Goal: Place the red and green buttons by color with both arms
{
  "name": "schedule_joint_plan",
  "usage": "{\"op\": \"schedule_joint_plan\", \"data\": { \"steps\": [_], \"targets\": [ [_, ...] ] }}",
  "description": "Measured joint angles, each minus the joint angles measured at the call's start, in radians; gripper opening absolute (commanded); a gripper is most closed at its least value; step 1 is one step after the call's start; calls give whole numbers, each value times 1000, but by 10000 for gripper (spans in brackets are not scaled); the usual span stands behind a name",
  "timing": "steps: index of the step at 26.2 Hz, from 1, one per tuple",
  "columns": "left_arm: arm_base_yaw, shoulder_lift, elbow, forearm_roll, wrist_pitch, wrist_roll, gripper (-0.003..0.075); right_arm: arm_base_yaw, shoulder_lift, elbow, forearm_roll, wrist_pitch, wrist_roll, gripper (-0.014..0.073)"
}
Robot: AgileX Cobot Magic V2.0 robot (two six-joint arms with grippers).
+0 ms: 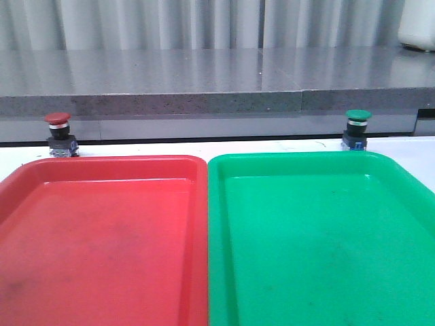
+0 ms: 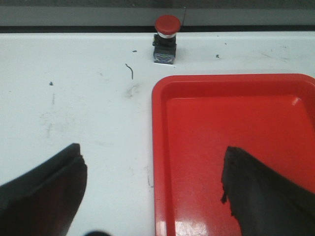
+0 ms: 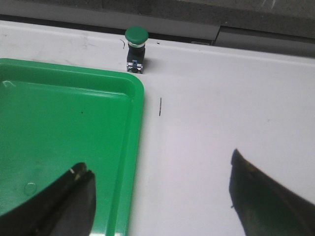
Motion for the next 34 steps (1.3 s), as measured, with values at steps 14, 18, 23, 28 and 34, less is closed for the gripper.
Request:
{"op": "schedule_joint_plan", "data": {
  "steps": [14, 18, 23, 28, 34],
  "targets": [
    [-19, 501, -306, 0, -55, 0, 553, 0, 0, 0, 0, 0, 0, 580],
    [-19, 649, -412, 0, -58, 0, 553, 0, 0, 0, 0, 0, 0, 580],
    [-19, 811, -543, 0, -58, 2, 553, 0, 0, 0, 0, 0, 0, 580],
    [-19, 962, -675, 0, -58, 2, 553, 0, 0, 0, 0, 0, 0, 580],
    [5, 1099, -803, -1, -52, 2, 553, 0, 0, 0, 0, 0, 0, 580]
  ]
}}
